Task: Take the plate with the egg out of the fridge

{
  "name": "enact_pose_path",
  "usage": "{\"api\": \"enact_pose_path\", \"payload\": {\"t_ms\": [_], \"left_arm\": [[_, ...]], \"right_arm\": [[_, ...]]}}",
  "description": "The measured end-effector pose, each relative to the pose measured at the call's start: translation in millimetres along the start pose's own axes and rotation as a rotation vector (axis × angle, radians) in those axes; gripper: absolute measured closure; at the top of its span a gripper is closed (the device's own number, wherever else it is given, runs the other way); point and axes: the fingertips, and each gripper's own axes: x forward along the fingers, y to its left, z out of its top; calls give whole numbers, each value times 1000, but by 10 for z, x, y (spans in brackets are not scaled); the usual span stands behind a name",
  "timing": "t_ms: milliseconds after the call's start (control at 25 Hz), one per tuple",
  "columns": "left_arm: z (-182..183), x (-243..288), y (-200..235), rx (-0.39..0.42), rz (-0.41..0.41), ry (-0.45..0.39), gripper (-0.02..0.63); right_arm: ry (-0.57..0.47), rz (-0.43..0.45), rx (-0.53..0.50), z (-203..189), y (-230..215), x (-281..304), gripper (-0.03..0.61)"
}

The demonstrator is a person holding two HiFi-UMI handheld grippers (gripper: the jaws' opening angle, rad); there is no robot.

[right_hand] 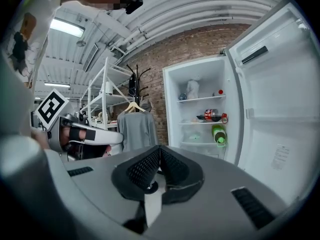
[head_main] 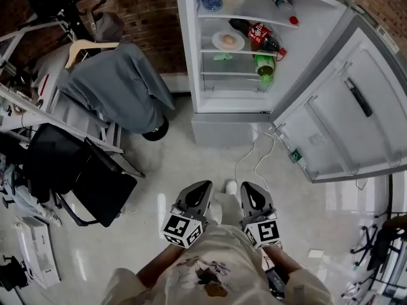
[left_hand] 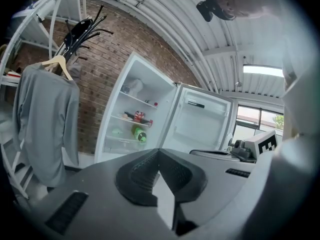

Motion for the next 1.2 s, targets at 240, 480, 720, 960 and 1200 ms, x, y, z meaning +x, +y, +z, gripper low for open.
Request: {"api": "enact_pose_path", "payload": {"t_ms": [240,480,720,960,1200], "left_arm": [[7,155,228,-10,17,8,604],[171,532,409,-1,5,7,604],[434,1211,637,36,-10,25,604],[895,1949,795,88,1,1,604],[1132,2530,957,82,22,-18,604]], "right_arm": [[-12,13,3,34,-74,310,572],[-36,4,-13,142,-387,719,572],[-77,-34,0,355,-913,1223,572],[-120,-56,25,663,-1567,1707,572],[-130,-3,86,801,-1938,2213,572]]}}
